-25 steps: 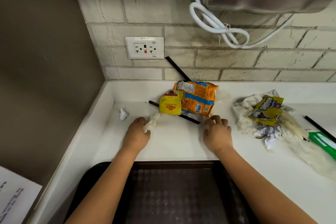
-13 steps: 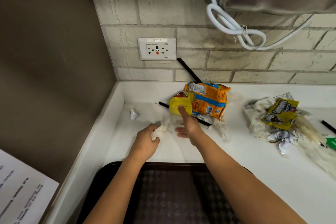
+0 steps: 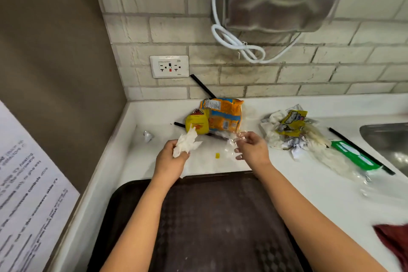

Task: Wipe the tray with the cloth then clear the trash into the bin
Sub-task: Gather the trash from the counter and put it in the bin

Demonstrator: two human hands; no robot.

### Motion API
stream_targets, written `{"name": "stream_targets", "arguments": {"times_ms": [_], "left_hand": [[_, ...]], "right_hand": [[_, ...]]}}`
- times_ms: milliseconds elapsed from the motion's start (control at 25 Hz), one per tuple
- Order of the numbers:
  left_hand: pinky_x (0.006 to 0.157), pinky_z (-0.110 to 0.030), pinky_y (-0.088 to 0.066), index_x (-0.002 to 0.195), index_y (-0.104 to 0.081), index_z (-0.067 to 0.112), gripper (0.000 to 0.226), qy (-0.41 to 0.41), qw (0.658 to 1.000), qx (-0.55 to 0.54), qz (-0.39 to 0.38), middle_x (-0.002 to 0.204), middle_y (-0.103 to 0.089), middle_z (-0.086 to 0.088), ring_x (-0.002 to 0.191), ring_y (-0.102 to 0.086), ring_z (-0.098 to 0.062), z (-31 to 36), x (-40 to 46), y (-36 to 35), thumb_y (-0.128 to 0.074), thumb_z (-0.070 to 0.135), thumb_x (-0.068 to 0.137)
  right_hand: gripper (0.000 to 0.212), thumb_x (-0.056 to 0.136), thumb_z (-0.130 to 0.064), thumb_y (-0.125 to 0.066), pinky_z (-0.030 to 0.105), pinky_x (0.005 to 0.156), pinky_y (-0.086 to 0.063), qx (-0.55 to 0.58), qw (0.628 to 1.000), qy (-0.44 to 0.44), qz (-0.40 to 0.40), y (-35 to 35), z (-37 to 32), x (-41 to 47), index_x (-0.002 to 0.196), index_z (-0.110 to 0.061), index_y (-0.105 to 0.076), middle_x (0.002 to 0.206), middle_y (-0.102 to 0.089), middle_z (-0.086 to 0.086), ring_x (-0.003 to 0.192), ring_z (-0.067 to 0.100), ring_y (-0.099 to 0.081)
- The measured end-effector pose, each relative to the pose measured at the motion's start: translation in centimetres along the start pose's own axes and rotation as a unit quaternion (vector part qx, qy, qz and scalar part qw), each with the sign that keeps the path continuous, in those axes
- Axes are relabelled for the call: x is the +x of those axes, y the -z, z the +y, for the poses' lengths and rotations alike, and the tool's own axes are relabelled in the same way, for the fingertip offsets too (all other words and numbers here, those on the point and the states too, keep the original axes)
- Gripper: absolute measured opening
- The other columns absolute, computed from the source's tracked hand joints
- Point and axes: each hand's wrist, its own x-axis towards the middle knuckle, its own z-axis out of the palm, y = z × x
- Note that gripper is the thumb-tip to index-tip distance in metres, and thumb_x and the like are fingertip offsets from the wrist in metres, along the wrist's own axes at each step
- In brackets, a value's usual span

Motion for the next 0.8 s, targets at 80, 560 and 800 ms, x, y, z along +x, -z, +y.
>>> {"name": "stream_targets", "arguments": {"times_ms": [80,560,800], "left_hand": [[0.076,-0.03,-0.045,0.109,-0.053,0.018,0.024,-0.004,0.999,-0.033,-0.031,0.099,-0.059,-0.001,0.091,-0.057,-0.021,1.3,-2.6,-0.7,-0.06,0.012,0.087],[0.081,-0.038,-0.053,0.098,-0.061,0.026,0.015,0.013,0.965,-0.153,-0.213,0.101,-0.067,-0.005,0.089,-0.063,-0.021,3.6,-16.0,-6.0,-0.057,0.014,0.091],[0.064,-0.027,-0.052,0.107,-0.061,0.023,0.02,0.031,0.951,-0.213,-0.222,0.092,-0.067,0.002,0.075,-0.063,-0.01,4.7,-25.6,-10.9,-0.048,0.014,0.095]], "right_hand": [[0.019,0.09,0.0,-0.049,0.02,0.036,-0.045,0.012,1.0,0.004,0.013,2.7,-0.3,-3.2,0.082,-0.016,-0.055,0.077,-0.057,0.004,0.045,0.01,-0.056],[0.025,0.089,0.001,-0.043,0.02,0.035,-0.038,-0.012,0.993,0.021,0.119,15.5,3.2,-15.4,0.084,-0.018,-0.058,0.08,-0.06,0.001,0.041,0.01,-0.057],[0.025,0.087,0.003,-0.041,0.019,0.038,-0.038,-0.049,0.987,0.065,0.135,24.2,5.7,-20.8,0.091,-0.015,-0.059,0.082,-0.061,0.0,0.049,0.011,-0.057]]}}
